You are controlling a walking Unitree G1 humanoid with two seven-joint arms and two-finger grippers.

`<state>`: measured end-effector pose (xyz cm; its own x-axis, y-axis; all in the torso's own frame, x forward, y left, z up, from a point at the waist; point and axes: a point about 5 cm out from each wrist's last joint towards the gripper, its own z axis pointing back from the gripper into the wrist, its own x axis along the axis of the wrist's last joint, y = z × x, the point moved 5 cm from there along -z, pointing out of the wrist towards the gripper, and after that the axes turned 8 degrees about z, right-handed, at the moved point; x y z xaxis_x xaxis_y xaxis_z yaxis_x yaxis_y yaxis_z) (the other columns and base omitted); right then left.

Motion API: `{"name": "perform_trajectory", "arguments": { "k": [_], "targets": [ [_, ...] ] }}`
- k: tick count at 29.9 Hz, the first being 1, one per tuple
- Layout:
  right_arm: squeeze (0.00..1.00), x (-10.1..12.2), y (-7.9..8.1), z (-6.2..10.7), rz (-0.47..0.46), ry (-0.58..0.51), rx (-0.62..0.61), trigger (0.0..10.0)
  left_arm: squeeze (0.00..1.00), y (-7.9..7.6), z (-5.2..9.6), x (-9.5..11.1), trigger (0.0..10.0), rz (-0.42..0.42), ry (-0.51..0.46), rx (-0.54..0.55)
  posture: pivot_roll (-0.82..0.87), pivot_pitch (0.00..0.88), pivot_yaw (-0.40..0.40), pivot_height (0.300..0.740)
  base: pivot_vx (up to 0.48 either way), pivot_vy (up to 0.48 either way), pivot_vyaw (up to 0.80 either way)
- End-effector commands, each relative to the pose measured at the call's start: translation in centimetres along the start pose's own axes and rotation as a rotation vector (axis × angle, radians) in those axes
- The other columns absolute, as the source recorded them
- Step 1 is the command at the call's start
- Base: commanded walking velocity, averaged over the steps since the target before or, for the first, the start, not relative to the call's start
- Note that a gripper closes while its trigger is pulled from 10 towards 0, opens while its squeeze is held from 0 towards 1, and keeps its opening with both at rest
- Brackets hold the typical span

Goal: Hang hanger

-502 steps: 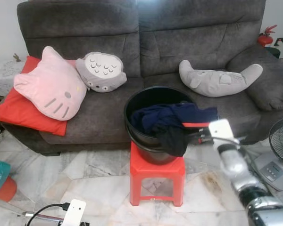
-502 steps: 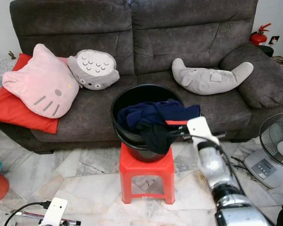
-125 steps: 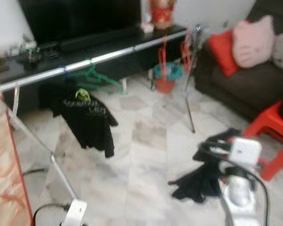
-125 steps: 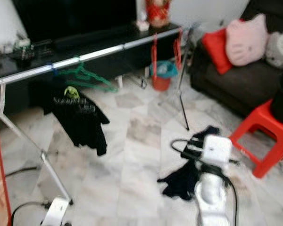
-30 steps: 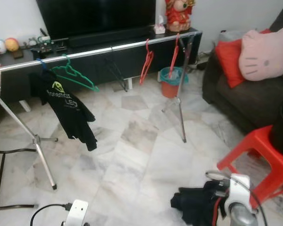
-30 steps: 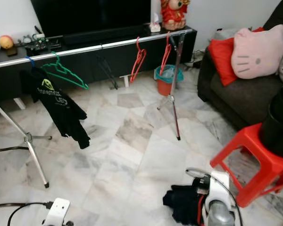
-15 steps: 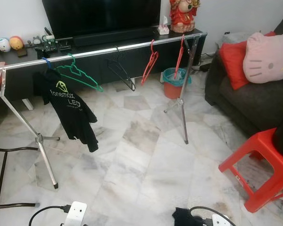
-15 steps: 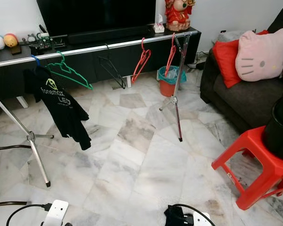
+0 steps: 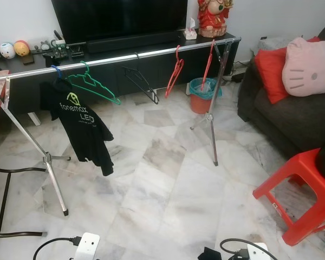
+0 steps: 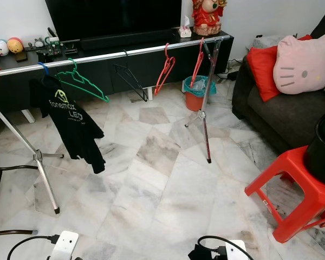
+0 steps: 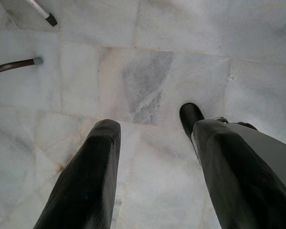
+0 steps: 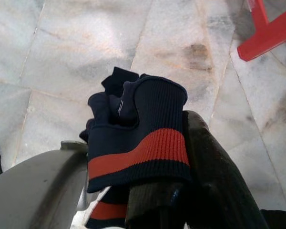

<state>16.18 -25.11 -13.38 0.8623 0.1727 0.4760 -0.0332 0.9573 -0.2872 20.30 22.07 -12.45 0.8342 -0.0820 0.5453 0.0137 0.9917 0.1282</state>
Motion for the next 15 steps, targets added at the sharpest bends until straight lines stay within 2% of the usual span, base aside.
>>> {"name": "perform_trajectory", "arguments": {
  "k": [1, 11, 15],
  "targets": [
    [0.00, 0.0, -0.7, 0.0, -0.034, -0.010, -0.003, 10.0, 0.00, 0.2, 0.0, -0.2, 10.0, -0.001, 0.009, 0.000, -0.10, 0.000, 0.009, 0.740, 0.000, 0.000, 0.00],
    [0.00, -1.0, -2.1, 0.2, -0.037, 0.017, -0.015, 10.0, 0.00, 0.2, 0.0, -0.1, 10.0, 0.004, 0.007, 0.003, -0.10, 0.000, 0.013, 0.740, 0.000, 0.000, 0.00],
    [0.00, -1.0, -2.2, 0.2, -0.038, 0.020, -0.019, 10.0, 0.00, 0.2, 0.0, -0.1, 10.0, 0.004, 0.006, 0.003, -0.10, 0.000, 0.014, 0.740, 0.000, 0.000, 0.00]
  ]
}}
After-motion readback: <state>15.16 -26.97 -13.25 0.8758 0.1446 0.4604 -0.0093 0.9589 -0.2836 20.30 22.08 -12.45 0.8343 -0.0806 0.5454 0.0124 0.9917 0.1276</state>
